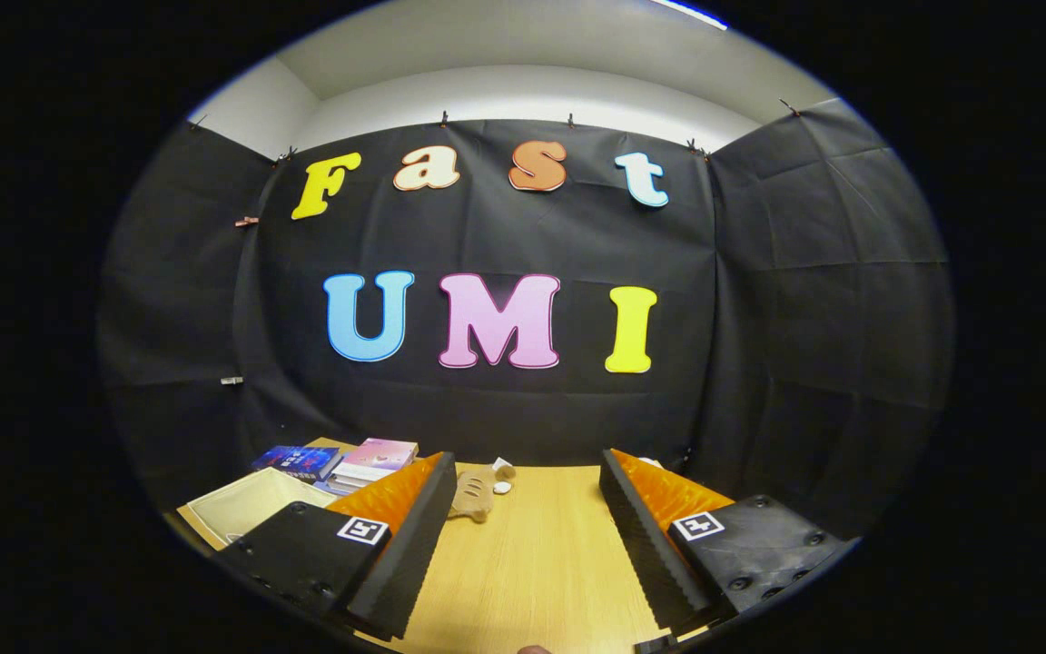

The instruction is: Open the storage box then place both shoes into the box .Put the left shoe in first, then the right shoe, with the right side of both shoes facing outward in a uniform manner.

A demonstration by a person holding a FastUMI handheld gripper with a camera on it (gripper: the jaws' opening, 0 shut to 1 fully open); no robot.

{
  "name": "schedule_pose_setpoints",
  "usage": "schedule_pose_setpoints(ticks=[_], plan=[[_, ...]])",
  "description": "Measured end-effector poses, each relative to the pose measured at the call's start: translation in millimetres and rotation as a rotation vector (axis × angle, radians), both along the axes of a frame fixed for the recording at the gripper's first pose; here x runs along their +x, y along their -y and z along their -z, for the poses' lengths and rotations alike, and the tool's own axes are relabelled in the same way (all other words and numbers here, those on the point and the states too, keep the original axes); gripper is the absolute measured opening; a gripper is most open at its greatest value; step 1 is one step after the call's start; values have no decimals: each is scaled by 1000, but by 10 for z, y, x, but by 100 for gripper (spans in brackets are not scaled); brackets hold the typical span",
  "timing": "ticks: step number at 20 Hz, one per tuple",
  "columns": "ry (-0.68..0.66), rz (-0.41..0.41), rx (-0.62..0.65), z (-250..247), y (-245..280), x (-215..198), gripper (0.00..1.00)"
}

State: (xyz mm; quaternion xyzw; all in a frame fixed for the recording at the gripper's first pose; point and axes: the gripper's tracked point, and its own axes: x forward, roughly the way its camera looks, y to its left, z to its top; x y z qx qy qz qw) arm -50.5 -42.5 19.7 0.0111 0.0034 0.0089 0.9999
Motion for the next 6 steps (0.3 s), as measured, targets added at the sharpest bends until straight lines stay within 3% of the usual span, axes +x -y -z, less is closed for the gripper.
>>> schedule_pose_setpoints(ticks=[6], plan=[[30, 23, 40, -118, -57, -83, 98]])
